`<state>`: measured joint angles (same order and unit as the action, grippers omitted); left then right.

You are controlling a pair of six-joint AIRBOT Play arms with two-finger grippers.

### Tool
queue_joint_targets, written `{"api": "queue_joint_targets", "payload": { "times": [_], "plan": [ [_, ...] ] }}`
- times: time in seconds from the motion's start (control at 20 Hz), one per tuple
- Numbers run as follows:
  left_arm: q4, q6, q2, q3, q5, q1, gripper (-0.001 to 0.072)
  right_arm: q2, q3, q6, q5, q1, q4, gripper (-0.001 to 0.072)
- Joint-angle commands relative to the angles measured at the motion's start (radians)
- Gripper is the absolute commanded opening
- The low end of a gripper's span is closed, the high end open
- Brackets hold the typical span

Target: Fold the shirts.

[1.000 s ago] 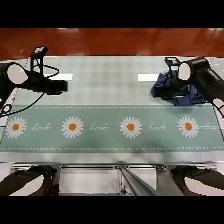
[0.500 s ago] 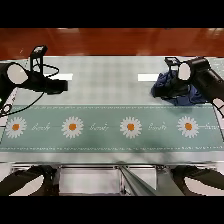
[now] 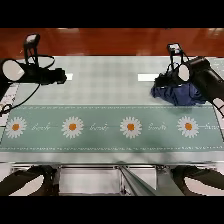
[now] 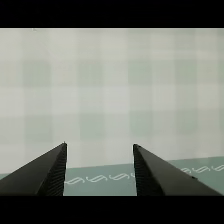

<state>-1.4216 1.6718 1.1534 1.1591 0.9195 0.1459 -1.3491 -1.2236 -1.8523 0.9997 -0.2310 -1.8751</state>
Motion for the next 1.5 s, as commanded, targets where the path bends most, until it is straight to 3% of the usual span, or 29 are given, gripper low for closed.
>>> {"api": "queue_joint_targets", "payload": {
  "times": [0.0, 0.3, 0.65, 0.7, 0.75, 0.8, 1.05, 1.25, 1.45],
  "plan": [
    [0.026, 0.02, -0.053, 0.035, -0.002, -0.007, 0.0506, -0.001, -0.001, -0.058, 0.006, 0.083, -0.256, 0.0415],
    [0.027, 0.018, -0.233, -0.185, 0.004, 0.092, 0.0506, -0.094, -0.001, 0.019, -0.15, 0.404, 0.044, 0.0415],
    [0.027, 0.045, -0.243, -0.299, -0.049, 0.129, 0.0507, -0.284, -0.001, 0.128, -0.157, 0.457, 0.268, 0.0403],
    [0.027, 0.045, -0.243, -0.3, -0.056, 0.129, 0.0506, -0.294, -0.001, 0.131, -0.154, 0.452, 0.291, 0.0328],
    [0.026, 0.043, -0.243, -0.299, -0.056, 0.128, 0.0506, -0.289, -0.004, 0.135, -0.148, 0.446, 0.303, 0.0054],
    [0.017, 0.043, -0.244, -0.298, -0.051, 0.124, 0.0506, -0.276, -0.018, 0.156, -0.144, 0.442, 0.309, 0.0025],
    [0.0, 0.043, -0.304, -0.223, 0.019, -0.045, 0.0506, -0.106, -0.237, 0.257, -0.08, 0.435, 0.349, 0.0025],
    [0.0, 0.041, -0.399, -0.214, 0.085, -0.204, 0.0506, 0.062, -0.419, 0.36, -0.079, 0.435, 0.508, 0.0024],
    [0.0, -0.034, -0.486, -0.224, 0.194, -0.239, 0.0506, 0.163, -0.596, 0.406, -0.083, 0.35, 0.555, 0.0024]
  ]
}}
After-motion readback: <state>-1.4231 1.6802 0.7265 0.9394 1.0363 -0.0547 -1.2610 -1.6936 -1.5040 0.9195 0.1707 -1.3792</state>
